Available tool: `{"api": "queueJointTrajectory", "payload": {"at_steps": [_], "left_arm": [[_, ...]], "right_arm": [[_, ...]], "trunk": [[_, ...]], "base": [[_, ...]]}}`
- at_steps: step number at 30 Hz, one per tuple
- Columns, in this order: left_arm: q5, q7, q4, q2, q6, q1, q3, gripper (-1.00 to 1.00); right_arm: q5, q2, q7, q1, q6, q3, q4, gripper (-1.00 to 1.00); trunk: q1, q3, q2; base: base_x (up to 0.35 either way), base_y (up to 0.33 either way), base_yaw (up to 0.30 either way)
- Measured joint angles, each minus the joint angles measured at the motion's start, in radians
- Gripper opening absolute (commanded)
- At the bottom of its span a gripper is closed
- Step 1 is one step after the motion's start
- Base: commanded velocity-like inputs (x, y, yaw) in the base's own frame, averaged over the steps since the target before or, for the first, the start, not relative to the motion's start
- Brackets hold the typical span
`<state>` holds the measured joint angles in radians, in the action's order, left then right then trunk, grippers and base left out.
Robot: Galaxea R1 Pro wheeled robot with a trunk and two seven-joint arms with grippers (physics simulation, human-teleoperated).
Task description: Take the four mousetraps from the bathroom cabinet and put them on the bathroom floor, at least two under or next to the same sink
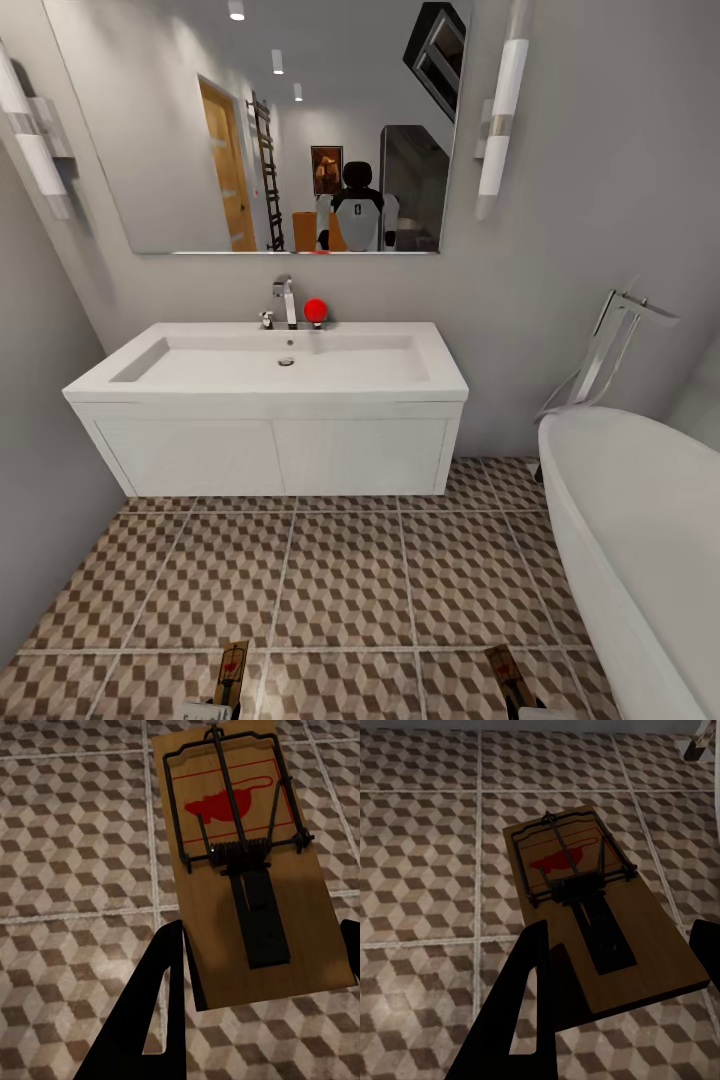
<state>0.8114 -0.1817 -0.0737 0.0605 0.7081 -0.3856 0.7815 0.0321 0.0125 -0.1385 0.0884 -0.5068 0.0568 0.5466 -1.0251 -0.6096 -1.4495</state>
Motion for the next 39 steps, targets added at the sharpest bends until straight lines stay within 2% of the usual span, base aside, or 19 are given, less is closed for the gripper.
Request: {"api": "queueJointTrajectory", "payload": {"at_steps": [27,30,32,33,34,35,37,39], "left_arm": [[0.0,0.003,0.001,-0.002,-0.001,0.0,-0.003,-1.0],[0.0,0.042,0.003,-0.004,-0.017,0.0,-0.005,-1.0],[0.001,0.101,0.008,-0.004,-0.101,0.0,-0.007,-1.0],[-0.001,0.13,0.02,-0.004,-0.179,0.0,-0.01,-1.0],[0.0,0.145,0.031,-0.003,-0.225,-0.001,-0.01,-1.0],[0.0,0.173,0.062,0.0,-0.317,-0.002,-0.01,-1.0],[0.002,0.233,0.163,0.017,-0.494,-0.005,-0.01,-1.0],[-0.004,0.318,0.298,0.04,-0.636,-0.01,-0.011,-1.0]], "right_arm": [[0.0,-0.002,0.001,0.0,0.004,0.0,0.001,-1.0],[-0.001,-0.003,-0.001,0.0,0.014,-0.002,0.01,-1.0],[-0.001,-0.003,-0.001,0.0,0.043,-0.002,0.023,-1.0],[-0.002,-0.003,-0.001,0.001,0.07,-0.002,0.029,-1.0],[-0.003,-0.004,-0.001,0.001,0.088,-0.003,0.033,-1.0],[-0.007,-0.004,0.0,0.002,0.123,-0.003,0.044,-1.0],[-0.023,-0.006,0.0,0.004,0.197,-0.001,0.096,-1.0],[-0.043,-0.014,0.001,0.005,0.273,0.0,0.177,-1.0]], "trunk": [[0.0,0.0,0.0],[0.0,0.0,0.0],[0.0,0.0,0.0],[0.0,0.0,0.0],[0.0,0.0,0.0],[0.0,0.0,0.0],[0.0,0.0,0.0],[0.0,0.0,0.0]], "base": [[0.0,0.0,0.0],[0.0,0.0,0.0],[0.0,0.0,0.0],[0.0,0.0,0.0],[0.0,0.0,0.0],[0.0,0.0,0.0],[0.0,0.0,0.0],[0.0,0.0,0.0]]}}
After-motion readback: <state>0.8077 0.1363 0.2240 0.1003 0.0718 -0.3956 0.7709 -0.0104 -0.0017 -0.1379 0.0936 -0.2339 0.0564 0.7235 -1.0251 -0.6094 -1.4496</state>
